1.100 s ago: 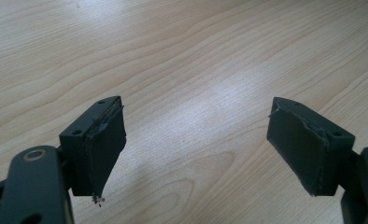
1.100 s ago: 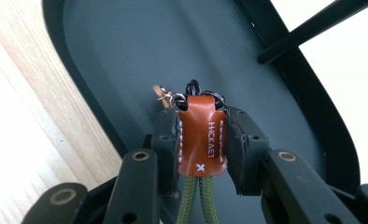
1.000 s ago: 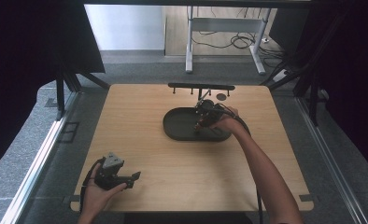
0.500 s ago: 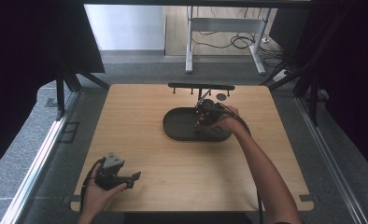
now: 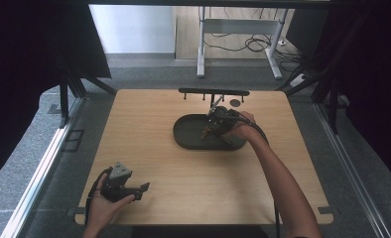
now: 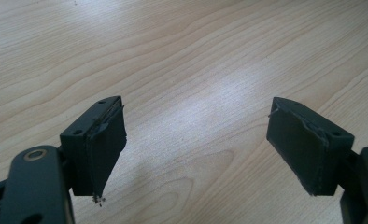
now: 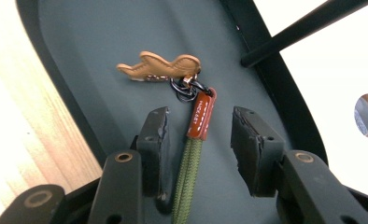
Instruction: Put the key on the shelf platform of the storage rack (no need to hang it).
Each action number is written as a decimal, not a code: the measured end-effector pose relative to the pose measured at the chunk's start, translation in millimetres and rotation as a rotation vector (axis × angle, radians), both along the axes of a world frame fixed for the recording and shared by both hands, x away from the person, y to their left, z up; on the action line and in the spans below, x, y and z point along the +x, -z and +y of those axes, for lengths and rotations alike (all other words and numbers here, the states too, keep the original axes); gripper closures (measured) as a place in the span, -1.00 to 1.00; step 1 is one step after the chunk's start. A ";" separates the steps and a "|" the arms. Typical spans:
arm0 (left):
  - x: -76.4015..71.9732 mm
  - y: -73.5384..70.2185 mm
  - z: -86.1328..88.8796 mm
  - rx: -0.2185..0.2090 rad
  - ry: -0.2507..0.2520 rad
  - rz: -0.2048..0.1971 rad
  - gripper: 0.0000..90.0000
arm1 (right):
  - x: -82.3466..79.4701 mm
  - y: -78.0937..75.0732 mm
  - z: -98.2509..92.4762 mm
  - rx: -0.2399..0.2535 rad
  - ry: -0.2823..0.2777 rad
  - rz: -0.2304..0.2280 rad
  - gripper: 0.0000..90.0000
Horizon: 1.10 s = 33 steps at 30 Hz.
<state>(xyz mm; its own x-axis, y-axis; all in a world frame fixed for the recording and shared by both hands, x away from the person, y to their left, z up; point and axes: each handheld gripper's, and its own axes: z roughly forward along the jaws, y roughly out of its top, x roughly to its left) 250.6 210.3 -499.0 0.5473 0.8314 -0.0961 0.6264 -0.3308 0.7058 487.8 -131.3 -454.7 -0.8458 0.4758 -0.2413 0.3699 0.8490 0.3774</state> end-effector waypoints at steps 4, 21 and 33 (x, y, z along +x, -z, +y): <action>0.1 -0.2 -0.3 0.002 0.002 0.002 -0.56 | -4.2 -5.3 -1.9 0.022 -0.001 -0.005 0.28; -0.7 -0.8 -3.3 -0.005 0.005 0.001 -0.56 | -30.9 -26.0 -21.2 0.211 0.056 -0.010 0.06; -1.7 -1.1 -4.6 -0.011 0.009 0.000 -0.55 | -59.8 -33.6 -40.2 0.348 0.086 -0.033 0.00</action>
<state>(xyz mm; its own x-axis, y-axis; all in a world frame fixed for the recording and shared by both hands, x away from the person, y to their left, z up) 248.9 205.7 -498.0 0.5548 0.8254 -0.1050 0.6237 -0.3290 0.7091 427.9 -171.5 -421.2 -0.7935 0.6034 -0.0793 0.4169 0.6339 0.6514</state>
